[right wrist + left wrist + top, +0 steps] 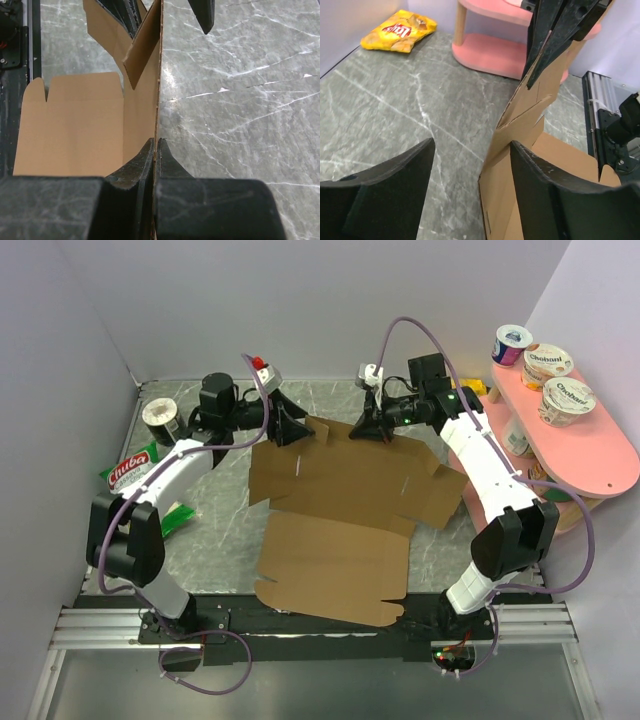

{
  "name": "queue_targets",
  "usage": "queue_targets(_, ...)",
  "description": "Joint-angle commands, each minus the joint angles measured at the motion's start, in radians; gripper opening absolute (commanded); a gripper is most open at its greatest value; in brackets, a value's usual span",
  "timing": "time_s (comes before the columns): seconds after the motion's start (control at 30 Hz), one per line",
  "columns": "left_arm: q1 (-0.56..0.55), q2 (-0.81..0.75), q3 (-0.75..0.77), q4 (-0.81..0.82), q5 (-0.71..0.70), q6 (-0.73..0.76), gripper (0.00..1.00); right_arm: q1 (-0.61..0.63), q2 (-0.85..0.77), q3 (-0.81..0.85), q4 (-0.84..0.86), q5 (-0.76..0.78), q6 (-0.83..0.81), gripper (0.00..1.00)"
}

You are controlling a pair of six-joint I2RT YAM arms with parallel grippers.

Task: Fold the paper box

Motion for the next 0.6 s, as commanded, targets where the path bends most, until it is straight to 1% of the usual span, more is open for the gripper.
queue_targets(0.0,-0.013,0.028,0.065,0.098,0.064,-0.021,0.64,0.005,0.018,0.052,-0.026,-0.059,-0.020,0.00)
queue_targets(0.1,-0.016,0.040,0.068,0.126,0.082,-0.036,0.61,0.005,0.023,0.060,-0.043,-0.066,-0.026,0.00)
queue_targets(0.17,-0.019,0.048,0.075,0.129,0.085,-0.038,0.57,0.005,0.025,0.062,-0.043,-0.066,-0.027,0.00)
queue_targets(0.2,-0.022,0.048,0.077,0.123,0.079,-0.035,0.54,0.005,0.026,0.060,-0.041,-0.066,-0.027,0.00)
queue_targets(0.3,-0.028,0.054,0.079,0.124,0.041,-0.034,0.51,0.005,0.031,0.063,-0.043,-0.067,-0.023,0.00)
queue_targets(0.43,-0.044,0.031,0.040,0.142,-0.114,-0.042,0.49,0.006,0.029,0.059,-0.037,-0.069,-0.018,0.00)
queue_targets(0.47,-0.047,0.026,0.031,0.146,-0.178,-0.048,0.49,0.005,0.029,0.056,-0.035,-0.070,-0.018,0.00)
queue_targets(0.53,-0.056,0.017,0.013,0.152,-0.226,-0.047,0.49,0.005,0.026,0.054,-0.032,-0.073,-0.017,0.00)
queue_targets(0.57,-0.059,0.016,0.010,0.147,-0.275,-0.045,0.47,0.006,0.026,0.054,-0.034,-0.081,-0.017,0.00)
